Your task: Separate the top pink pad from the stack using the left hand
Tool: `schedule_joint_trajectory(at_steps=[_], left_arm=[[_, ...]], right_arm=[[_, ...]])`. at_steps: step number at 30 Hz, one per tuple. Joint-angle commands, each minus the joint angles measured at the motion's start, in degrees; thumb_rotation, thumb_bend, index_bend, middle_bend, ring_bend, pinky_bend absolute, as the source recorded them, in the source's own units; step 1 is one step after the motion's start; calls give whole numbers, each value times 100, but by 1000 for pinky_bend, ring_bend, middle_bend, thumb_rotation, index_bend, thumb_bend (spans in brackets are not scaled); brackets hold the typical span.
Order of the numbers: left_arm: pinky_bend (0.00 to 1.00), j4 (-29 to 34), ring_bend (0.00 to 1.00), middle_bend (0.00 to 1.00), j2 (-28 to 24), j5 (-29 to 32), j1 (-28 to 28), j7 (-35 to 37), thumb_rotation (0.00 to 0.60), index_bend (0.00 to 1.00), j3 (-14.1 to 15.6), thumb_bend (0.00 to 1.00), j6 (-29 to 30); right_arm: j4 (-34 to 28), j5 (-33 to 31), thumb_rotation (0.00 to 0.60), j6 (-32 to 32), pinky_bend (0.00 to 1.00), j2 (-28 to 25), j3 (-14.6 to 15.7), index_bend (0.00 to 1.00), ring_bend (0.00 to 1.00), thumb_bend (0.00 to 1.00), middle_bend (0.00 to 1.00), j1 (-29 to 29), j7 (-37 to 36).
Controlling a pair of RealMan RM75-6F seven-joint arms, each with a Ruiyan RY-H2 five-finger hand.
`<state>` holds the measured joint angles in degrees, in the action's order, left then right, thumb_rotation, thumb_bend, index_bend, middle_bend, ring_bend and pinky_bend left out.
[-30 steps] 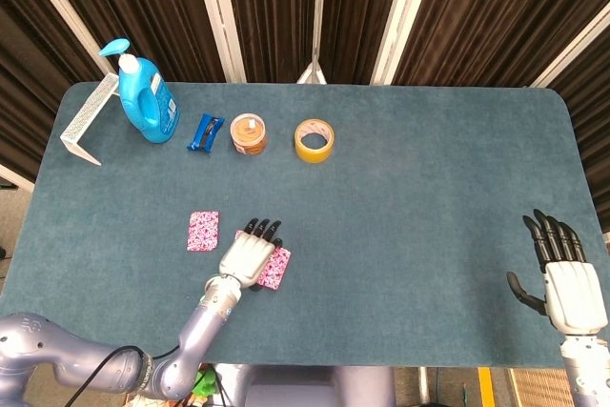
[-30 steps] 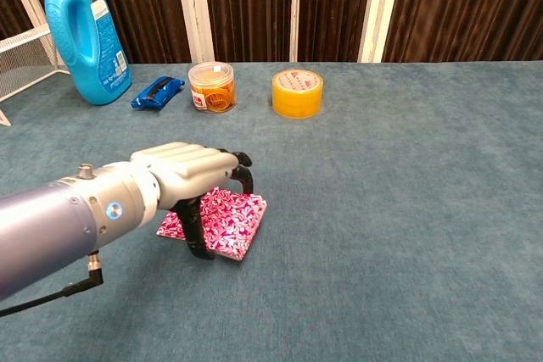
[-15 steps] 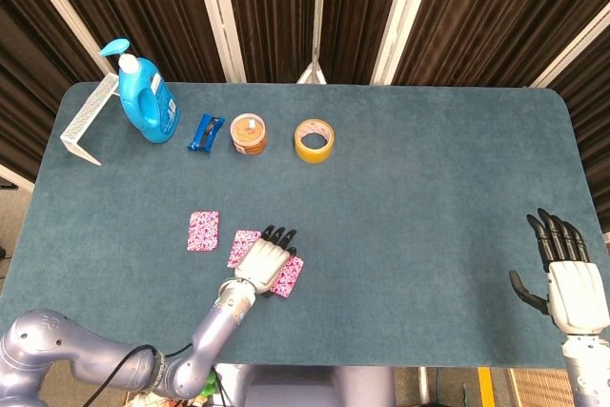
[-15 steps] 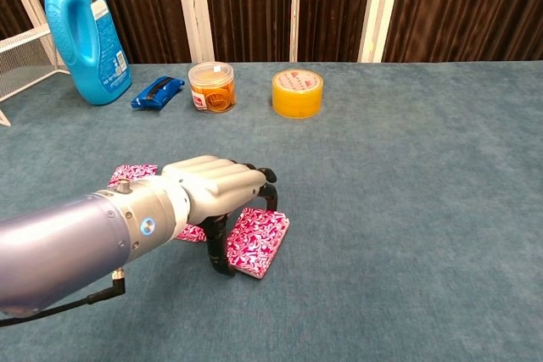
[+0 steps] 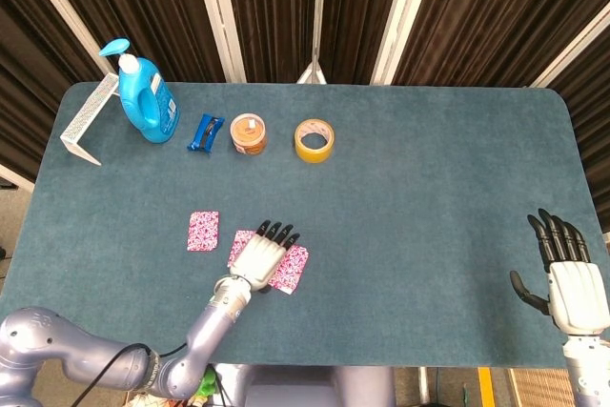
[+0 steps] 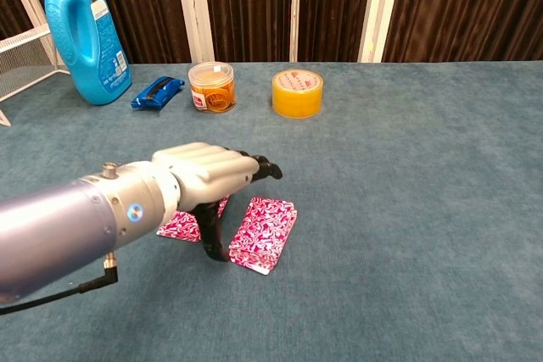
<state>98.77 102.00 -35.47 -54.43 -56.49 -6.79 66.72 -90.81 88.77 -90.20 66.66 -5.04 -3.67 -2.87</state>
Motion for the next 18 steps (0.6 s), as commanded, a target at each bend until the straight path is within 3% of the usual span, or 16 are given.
schedule_joint_trajectory(at_steps=[1, 5, 9, 11, 15, 18], left_arm=[[0, 442, 0, 0, -425, -190, 144, 156, 600, 0, -47, 209, 252], [0, 1176, 0, 0, -1282, -719, 545, 423, 600, 0, 163, 210, 771], [0, 1688, 0, 0, -2148, -1461, 1162, 877, 600, 0, 622, 206, 1432], [0, 1816, 0, 0, -2640, -1991, 1616, 1322, 600, 0, 989, 203, 1831], [0, 1575, 0, 0, -3381, -3048, 2393, 2312, 600, 0, 1662, 187, 2395], [0, 1159, 0, 0, -3626, -3651, 2916, 2992, 600, 0, 1965, 162, 2864]], right_arm=[[8, -7, 600, 0, 89, -10, -5, 0, 0, 363, 0, 1, -17], [19, -34, 600, 21, 89, -25, -6, 0, 0, 363, 0, 4, -12], [6, -53, 600, 59, 89, -34, 5, 0, 0, 363, 0, 0, 84], [-4, -52, 600, 75, 89, -32, 15, 0, 0, 363, 0, -2, 177], [-5, -43, 600, 45, 89, 0, 7, 0, 0, 363, 0, 0, 381], [35, -9, 600, -16, 88, 47, -14, 0, 0, 363, 0, -2, 540]])
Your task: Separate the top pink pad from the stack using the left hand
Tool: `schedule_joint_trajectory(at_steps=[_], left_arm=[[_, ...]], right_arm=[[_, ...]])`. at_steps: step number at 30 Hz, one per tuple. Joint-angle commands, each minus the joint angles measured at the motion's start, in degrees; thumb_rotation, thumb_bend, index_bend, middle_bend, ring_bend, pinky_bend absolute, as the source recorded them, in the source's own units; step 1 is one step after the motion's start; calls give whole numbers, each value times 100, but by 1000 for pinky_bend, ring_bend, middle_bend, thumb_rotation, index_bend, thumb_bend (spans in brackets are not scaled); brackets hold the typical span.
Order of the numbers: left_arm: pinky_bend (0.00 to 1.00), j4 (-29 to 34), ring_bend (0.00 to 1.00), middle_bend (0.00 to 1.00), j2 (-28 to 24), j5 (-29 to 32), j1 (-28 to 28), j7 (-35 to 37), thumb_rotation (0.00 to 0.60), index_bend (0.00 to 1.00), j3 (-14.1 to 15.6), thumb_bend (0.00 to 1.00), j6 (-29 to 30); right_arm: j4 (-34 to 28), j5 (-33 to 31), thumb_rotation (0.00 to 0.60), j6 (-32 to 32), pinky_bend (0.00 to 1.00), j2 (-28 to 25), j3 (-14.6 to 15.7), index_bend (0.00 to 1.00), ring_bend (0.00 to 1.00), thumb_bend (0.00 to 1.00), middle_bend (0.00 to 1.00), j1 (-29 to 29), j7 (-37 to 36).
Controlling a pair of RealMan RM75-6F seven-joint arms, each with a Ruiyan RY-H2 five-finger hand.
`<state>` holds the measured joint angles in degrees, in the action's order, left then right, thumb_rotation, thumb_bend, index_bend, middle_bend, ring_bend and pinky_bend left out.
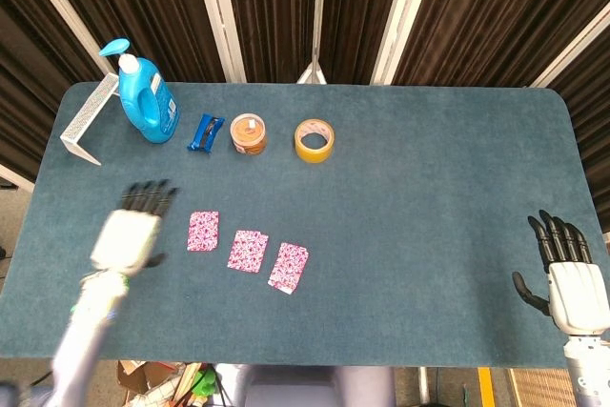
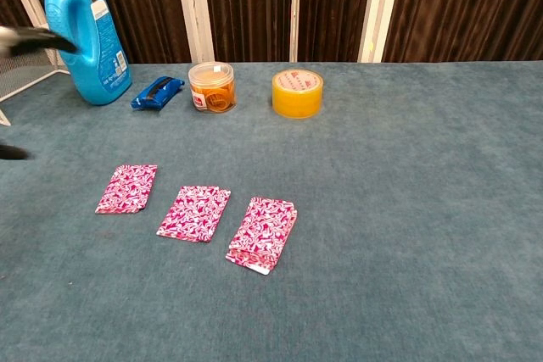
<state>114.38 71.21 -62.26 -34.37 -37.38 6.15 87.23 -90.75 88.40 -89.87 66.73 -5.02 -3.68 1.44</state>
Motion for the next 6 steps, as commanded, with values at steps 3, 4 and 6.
schedule_joint_trajectory(at_steps=[3, 4, 6], left_arm=[[0, -1000, 0, 0, -534, -1428, 1469, 1835, 600, 0, 819, 131, 1321], [0, -1210, 0, 0, -521, -1520, 1637, 2035, 600, 0, 849, 128, 1446], [0, -1509, 0, 0, -500, -1635, 1845, 2259, 600, 0, 848, 128, 1594]], right_arm=[[100, 71, 600, -121, 87, 96, -28, 0, 0, 364, 0, 3, 271], [115, 79, 600, -138, 87, 109, -30, 0, 0, 363, 0, 7, 291], [136, 96, 600, -160, 87, 119, -30, 0, 0, 363, 0, 12, 307]])
